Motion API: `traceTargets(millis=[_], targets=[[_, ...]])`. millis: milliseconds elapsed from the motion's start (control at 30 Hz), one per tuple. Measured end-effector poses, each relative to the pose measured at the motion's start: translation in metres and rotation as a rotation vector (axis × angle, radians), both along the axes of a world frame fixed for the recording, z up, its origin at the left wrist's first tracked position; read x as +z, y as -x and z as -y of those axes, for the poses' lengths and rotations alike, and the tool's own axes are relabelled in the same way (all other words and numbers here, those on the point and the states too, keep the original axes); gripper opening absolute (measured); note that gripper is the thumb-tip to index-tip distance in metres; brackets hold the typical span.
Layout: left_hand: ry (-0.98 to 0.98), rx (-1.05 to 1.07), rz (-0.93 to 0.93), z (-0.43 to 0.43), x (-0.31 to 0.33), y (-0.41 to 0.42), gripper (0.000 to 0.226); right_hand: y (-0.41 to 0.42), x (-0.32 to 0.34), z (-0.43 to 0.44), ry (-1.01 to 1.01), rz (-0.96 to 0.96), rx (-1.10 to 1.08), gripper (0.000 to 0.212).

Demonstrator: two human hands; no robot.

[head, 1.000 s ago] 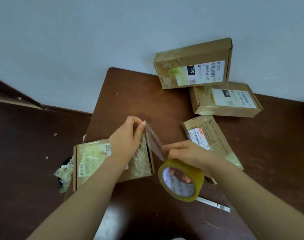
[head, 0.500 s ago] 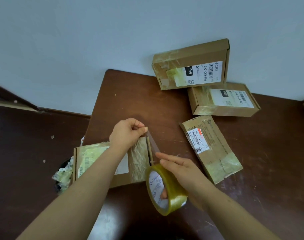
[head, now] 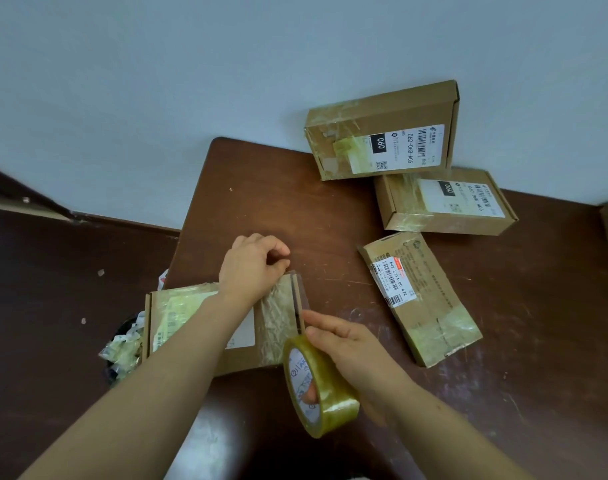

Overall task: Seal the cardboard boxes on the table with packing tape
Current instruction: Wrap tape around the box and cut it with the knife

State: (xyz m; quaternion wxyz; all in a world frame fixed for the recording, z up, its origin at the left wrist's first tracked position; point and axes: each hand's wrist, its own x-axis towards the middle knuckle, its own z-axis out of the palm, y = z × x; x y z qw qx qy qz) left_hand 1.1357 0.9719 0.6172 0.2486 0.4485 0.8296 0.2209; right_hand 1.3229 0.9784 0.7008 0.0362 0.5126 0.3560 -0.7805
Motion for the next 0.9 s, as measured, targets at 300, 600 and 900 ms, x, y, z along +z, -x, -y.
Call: traceTargets(millis=[300, 600, 900], targets=[[-0.247, -0.257, -0.054, 0.020, -0.001, -0.006, 0.022, 0.002, 0.000, 0.004, -0.031, 0.022, 0.029, 0.034], [-0.059, -0.468, 0.241, 0.016, 0.023, 0.009, 0.067, -0.005, 0.003, 0.004, -0.015, -0.029, -0.012, 0.043], [0.263, -1.052, -0.014, -0.008, 0.021, 0.023, 0.090, -0.010, 0.007, 0.008, -0.117, -0.040, -0.099, 0.065]])
